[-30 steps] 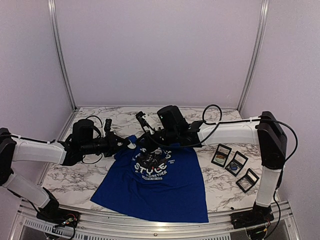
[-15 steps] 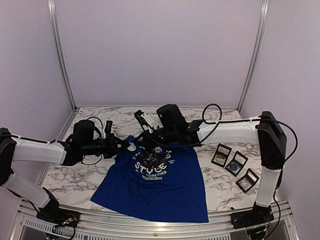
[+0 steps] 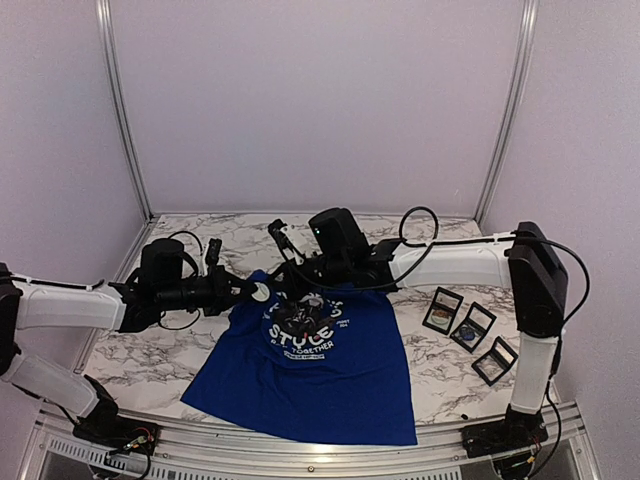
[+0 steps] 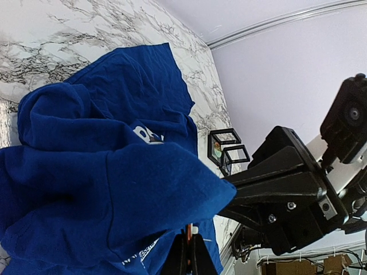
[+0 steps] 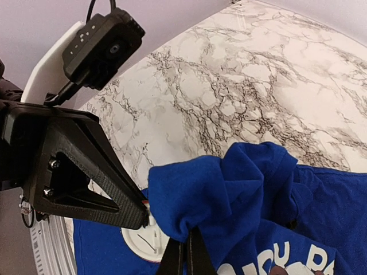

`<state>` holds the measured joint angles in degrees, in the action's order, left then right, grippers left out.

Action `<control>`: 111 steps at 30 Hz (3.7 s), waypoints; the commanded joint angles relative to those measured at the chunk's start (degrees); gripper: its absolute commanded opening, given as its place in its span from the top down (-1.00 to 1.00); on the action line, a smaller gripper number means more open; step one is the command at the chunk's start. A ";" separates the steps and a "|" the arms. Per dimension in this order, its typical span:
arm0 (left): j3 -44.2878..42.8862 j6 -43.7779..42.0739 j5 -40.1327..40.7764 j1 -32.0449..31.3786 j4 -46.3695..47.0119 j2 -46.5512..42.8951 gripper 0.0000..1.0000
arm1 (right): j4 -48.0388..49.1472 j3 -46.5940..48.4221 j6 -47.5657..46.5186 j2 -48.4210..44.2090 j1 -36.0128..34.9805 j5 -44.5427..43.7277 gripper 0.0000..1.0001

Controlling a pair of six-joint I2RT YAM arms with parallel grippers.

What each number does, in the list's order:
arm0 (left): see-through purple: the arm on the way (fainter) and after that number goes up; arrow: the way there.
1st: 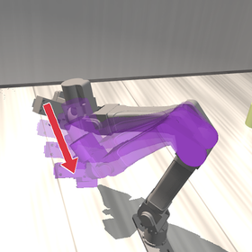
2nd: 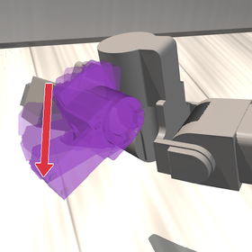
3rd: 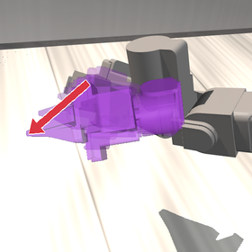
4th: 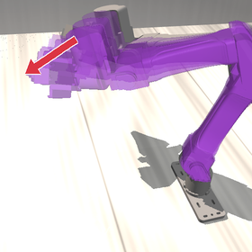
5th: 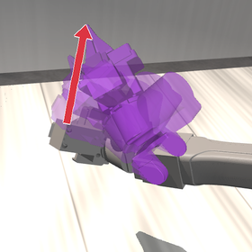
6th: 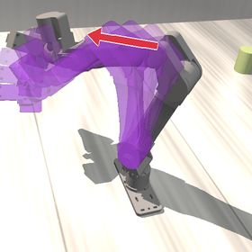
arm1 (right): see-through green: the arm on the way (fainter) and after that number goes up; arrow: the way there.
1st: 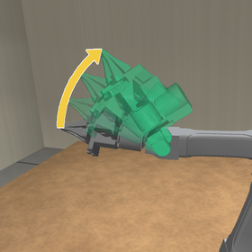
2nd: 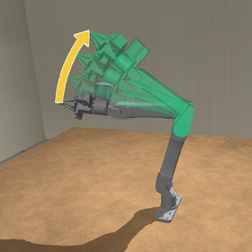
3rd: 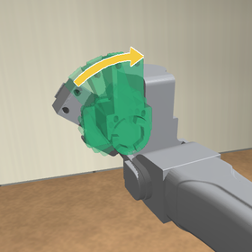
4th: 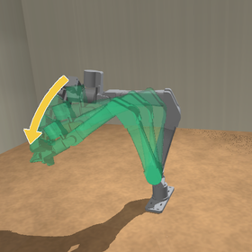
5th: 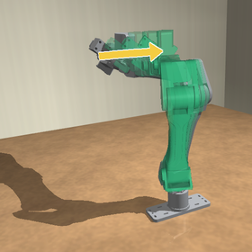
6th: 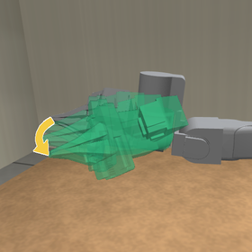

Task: Remove the brooch from the garment
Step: Remove the brooch from the crumpled clothing, then close the brooch securely.

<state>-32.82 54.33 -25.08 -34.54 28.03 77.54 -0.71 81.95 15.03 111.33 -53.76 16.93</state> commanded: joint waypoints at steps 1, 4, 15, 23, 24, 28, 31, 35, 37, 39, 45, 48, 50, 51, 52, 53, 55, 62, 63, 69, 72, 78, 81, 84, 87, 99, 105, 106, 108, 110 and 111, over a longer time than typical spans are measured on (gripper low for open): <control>1.15 -2.09 -0.84 0.00 -1.60 -3.48 1.00 | -0.96 2.14 4.06 2.38 1.29 0.12 1.00; 1.27 -2.29 -1.13 0.00 -1.80 -4.34 1.00 | -0.80 1.84 5.24 2.97 2.09 1.10 1.00; 0.49 -2.18 0.33 0.08 1.68 -5.94 1.00 | -0.02 -0.22 5.53 -0.13 3.27 2.41 0.71; -0.46 -0.75 0.69 0.49 5.76 -4.11 1.00 | 1.59 -1.95 6.31 -4.20 4.63 4.38 0.20; -0.63 -0.41 0.61 0.53 6.60 -3.77 1.00 | 2.33 -2.42 6.45 -4.77 5.10 4.84 0.13; -1.27 0.71 0.39 0.61 8.86 -2.66 1.00 | 5.37 -4.96 7.28 -7.21 6.53 7.44 -0.11; -2.00 1.06 0.09 0.62 10.07 -1.56 1.00 | 9.86 -7.72 6.35 -9.38 6.86 9.60 -0.23; -3.25 1.46 -0.90 0.62 11.63 -0.36 1.00 | 16.99 -11.16 6.83 -11.34 7.21 14.92 -0.31; -3.72 1.69 -1.55 0.62 12.88 0.06 1.00 | 19.74 -12.41 7.38 -11.91 7.49 16.34 -0.31; -3.97 2.17 -2.78 0.62 15.39 0.31 1.00 | 21.48 -13.09 7.58 -12.07 7.77 17.29 -0.32; -4.48 2.05 -4.68 0.55 19.73 0.33 1.00 | 24.10 -12.38 9.41 -11.09 7.96 19.28 -0.28; -4.87 1.77 -5.32 0.53 20.40 0.50 1.00 | 26.74 -12.21 11.96 -10.51 8.05 20.56 -0.23; -4.97 1.75 -5.48 0.45 21.28 0.51 1.00 | 27.84 -11.54 13.57 -9.49 8.04 21.87 -0.16; -5.04 1.61 -5.50 0.38 21.62 0.51 1.00 | 28.28 -11.21 14.19 -9.00 8.05 22.44 -0.13; -5.13 1.43 -5.49 0.36 21.66 0.59 1.00 | 28.87 -11.31 14.81 -8.74 8.05 22.74 -0.10; -5.29 1.26 -5.50 0.36 21.67 0.64 1.00 | 30.12 -11.54 15.56 -8.67 8.03 23.01 -0.07; -5.34 1.22 -5.44 0.27 22.24 0.77 1.00 | 31.13 -11.73 16.47 -8.46 8.03 23.06 -0.03; -6.95 -0.11 -5.94 -0.55 22.01 1.89 1.00 | 32.34 -10.88 18.16 -7.37 7.98 24.35 0.16; -7.12 -0.23 -5.94 -0.65 21.98 2.06 1.00 | 32.46 -10.82 18.44 -7.22 8.04 24.38 0.19; -8.07 -0.96 -5.99 -1.29 21.36 2.48 1.00 | 33.45 -11.12 19.53 -7.09 8.05 24.30 0.32; -8.53 -1.68 -5.98 -1.55 20.27 2.45 1.00 | 33.95 -11.23 19.98 -7.17 8.04 24.23 0.33; -8.75 -2.85 -5.63 -2.15 18.64 1.94 1.00 | 34.93 -11.74 21.37 -7.31 8.05 24.16 0.40; -8.70 -3.30 -5.42 -2.28 18.00 1.59 1.00 | 36.42 -12.36 22.36 -7.57 8.03 24.52 0.41; -8.59 -3.51 -5.23 -2.45 17.78 1.31 1.00 | 36.57 -12.65 22.65 -7.76 8.05 24.38 0.44; -8.59 -3.66 -5.08 -2.63 17.55 1.05 1.00 | 36.66 -12.98 22.85 -7.90 8.01 24.45 0.51; -8.75 -4.85 -4.81 -3.29 16.91 0.21 1.00 | 36.67 -13.41 23.64 -8.27 8.03 24.50 0.83; -8.94 -5.95 -4.16 -3.75 16.00 -0.35 1.00 | 36.08 -13.36 23.92 -8.68 8.04 23.79 0.86; -8.97 -6.06 -4.07 -3.82 16.00 -0.45 1.00 | 35.98 -13.32 24.00 -8.65 7.99 23.73 0.87; -9.02 -6.45 -3.90 -3.99 15.88 -0.66 1.00 | 35.43 -12.99 24.14 -8.42 8.05 23.56 0.88; -9.02 -6.79 -3.67 -4.17 15.70 -0.88 1.00 | 35.27 -12.91 24.34 -8.36 8.05 23.37 0.91; -9.02 -6.92 -3.60 -4.21 15.66 -0.97 1.00 | 35.21 -12.88 24.47 -8.38 8.01 23.27 0.91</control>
<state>-40.34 48.16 -28.60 -37.89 45.19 78.28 34.70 68.42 40.21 103.42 -45.95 41.01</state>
